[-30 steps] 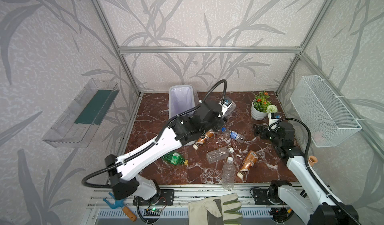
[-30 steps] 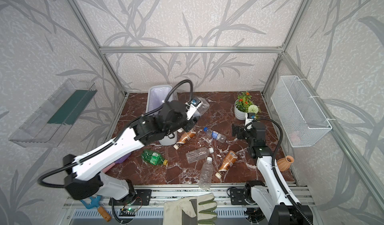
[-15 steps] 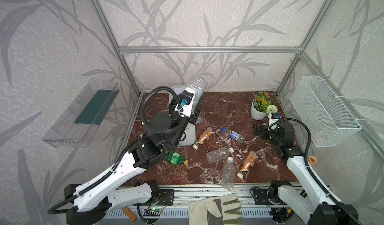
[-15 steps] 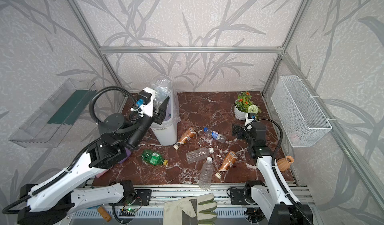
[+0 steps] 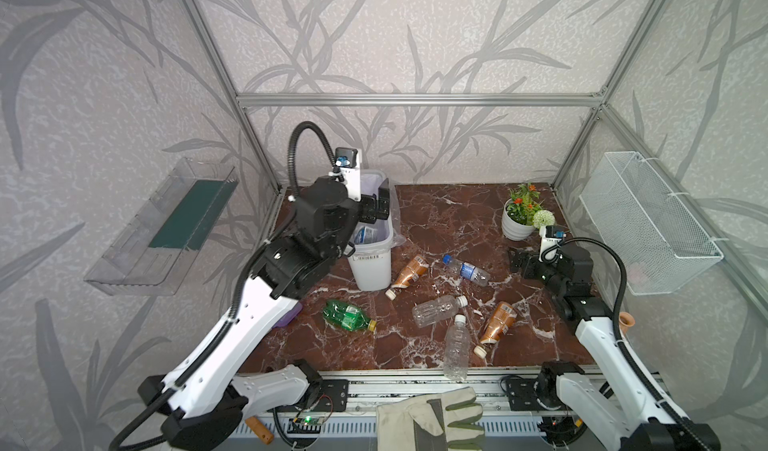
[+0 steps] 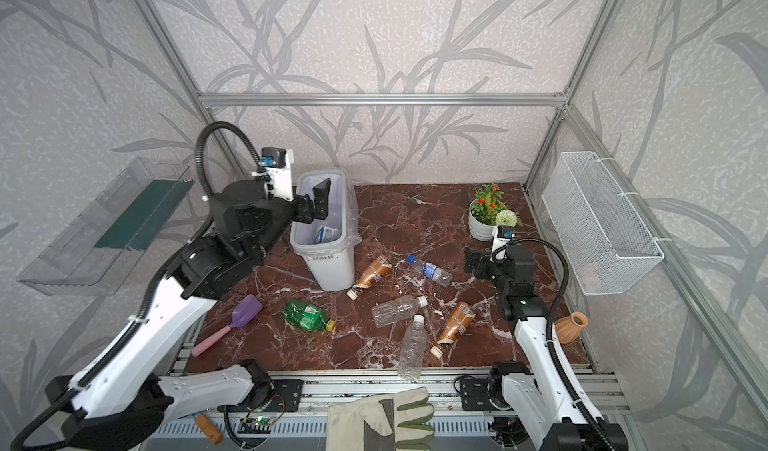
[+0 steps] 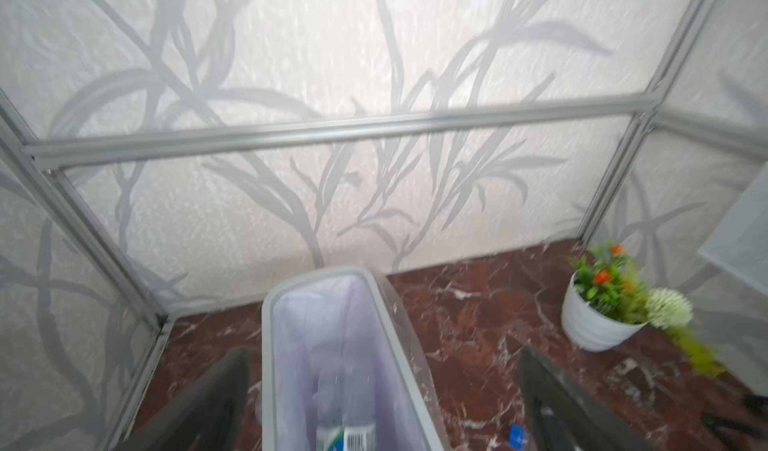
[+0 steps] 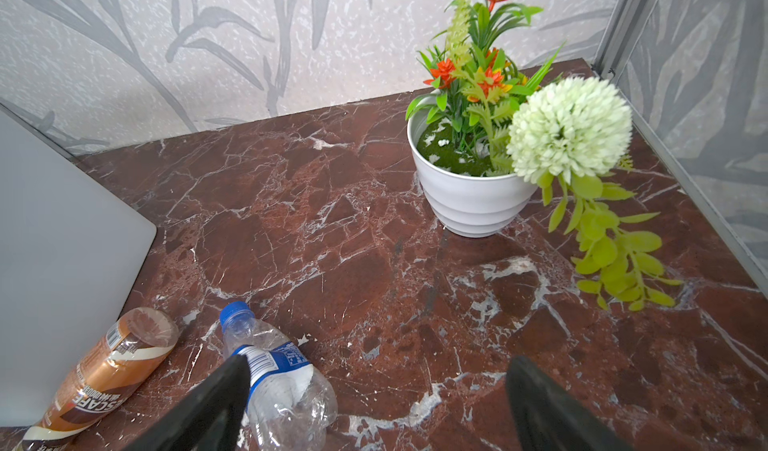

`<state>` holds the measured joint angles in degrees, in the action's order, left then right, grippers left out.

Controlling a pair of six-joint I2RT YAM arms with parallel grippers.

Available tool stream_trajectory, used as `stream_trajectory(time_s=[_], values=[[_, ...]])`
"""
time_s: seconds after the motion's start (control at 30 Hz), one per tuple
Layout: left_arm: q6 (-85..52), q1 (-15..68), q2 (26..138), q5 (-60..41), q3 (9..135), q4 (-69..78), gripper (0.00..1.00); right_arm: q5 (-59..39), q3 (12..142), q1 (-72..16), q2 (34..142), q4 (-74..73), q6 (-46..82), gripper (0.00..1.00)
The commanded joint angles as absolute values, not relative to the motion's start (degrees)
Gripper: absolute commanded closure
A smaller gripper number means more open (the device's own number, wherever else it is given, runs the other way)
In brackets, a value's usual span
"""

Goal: Throw the plastic bottles in the bin
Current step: 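Release the ribbed bottle into the bin with the left gripper, then grasp the blue-capped bottle with the right gripper while the left arm withdraws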

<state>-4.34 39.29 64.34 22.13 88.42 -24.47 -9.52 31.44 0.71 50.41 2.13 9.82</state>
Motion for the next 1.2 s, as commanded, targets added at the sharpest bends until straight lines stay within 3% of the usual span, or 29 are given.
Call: stream_trajectory(time_s=[0.0,0.17,0.37,0.57,0.73,0.93,1.17], values=[[-0.45,41.98,60.59,22.81,90.23,-20.16,0.01,-9.85,33.07,0.57,49.57,3.37,9.69,0.04],[4.33,47.02,54.37,26.21,80.09,-10.08,0.01,-8.72,32.43,0.60,49.22,5.03,10.02,0.04],[2.99,47.72,53.22,28.37,74.72,-13.87,0.01,-11.53,32.68,0.53,50.67,5.77,9.90,0.04],[0.08,47.17,46.89,37.58,66.91,-14.28,0.01,-15.22,37.22,-2.37,56.86,9.12,5.00,0.06],[-8.68,42.13,45.00,43.88,66.88,-23.71,0.01,-12.69,43.65,-10.30,64.65,13.37,-1.03,0.07],[-18.50,34.55,39.76,48.07,62.40,-29.57,0.01,-8.10,52.85,-19.94,76.10,22.34,-8.64,0.15],[-25.42,29.15,37.43,51.22,61.04,-38.74,0.01,-3.58,57.79,-23.94,83.82,27.73,-12.60,0.18]])
